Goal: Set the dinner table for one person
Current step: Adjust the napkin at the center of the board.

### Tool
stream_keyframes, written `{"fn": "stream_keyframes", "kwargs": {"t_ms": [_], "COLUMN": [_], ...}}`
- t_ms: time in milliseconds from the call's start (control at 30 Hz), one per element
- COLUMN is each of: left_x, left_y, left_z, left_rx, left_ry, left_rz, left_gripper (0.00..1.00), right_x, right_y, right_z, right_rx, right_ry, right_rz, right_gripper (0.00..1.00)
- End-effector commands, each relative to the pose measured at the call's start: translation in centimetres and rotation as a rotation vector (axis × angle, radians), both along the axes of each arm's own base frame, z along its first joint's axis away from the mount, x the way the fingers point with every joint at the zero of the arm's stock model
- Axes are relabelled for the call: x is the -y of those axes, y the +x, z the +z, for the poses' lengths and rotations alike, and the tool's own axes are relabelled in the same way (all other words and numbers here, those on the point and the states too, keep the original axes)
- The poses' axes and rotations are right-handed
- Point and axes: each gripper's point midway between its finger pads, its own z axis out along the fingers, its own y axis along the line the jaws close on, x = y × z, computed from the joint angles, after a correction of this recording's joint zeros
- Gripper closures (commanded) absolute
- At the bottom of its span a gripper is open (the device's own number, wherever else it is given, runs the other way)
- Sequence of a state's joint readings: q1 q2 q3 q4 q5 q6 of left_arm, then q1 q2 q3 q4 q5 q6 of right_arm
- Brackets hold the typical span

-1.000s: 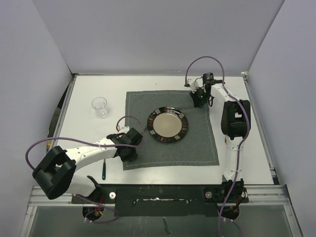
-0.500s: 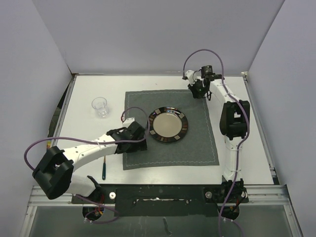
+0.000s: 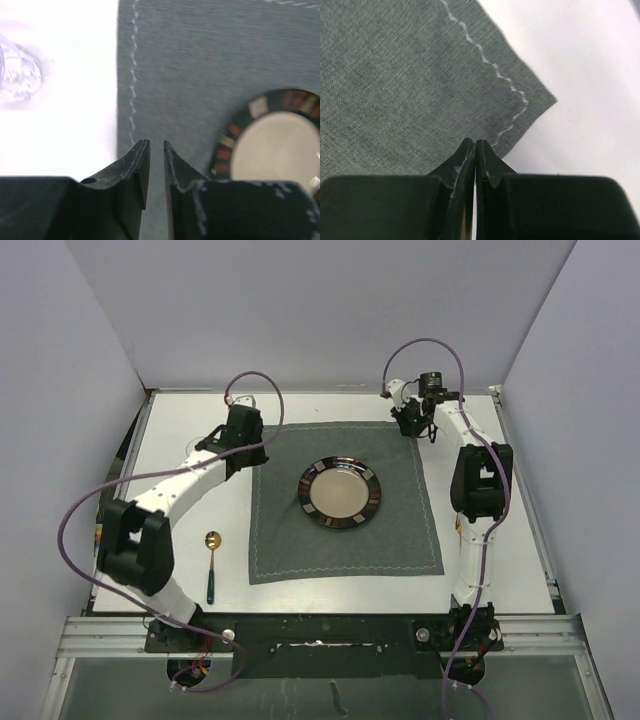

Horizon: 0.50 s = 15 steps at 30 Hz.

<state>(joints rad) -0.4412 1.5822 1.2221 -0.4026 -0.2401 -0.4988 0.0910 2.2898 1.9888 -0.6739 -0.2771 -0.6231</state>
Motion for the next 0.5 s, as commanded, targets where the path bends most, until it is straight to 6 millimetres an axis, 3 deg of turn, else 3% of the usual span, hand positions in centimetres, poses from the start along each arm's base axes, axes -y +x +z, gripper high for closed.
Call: {"fn": "stream_keyframes", "kwargs": {"t_ms": [0,200,333,467], "left_x": [0.0,2.1,2.6,2.3], "left_y": [4.1,7.2,9.2,11.6], "left_z": [-4.3,-7.4,-7.1,-5.4], "left_rx": [-0.07,-0.099,-0.077,-0.042], "left_ry": [0.028,-0.006,0.016,0.05], "left_rz": [-0.066,-0.105,-0.132,-0.156], "left_gripper": [0.86,0.85,0.83,0.82], "right_x": [-0.8,-0.9,-0.7,-0.6], "right_y": [0.0,0.0,0.6,1.2], "right_z": [1.6,1.6,1.8,1.6], "right_rx": [0.05,0.051,0.064,0.068], "right_ry": [0.026,0.034,0.026,0.014], "right_rz": [0.018,0.016,0.01,0.011], "right_gripper": [1.0,1.0,1.0,1.0]}}
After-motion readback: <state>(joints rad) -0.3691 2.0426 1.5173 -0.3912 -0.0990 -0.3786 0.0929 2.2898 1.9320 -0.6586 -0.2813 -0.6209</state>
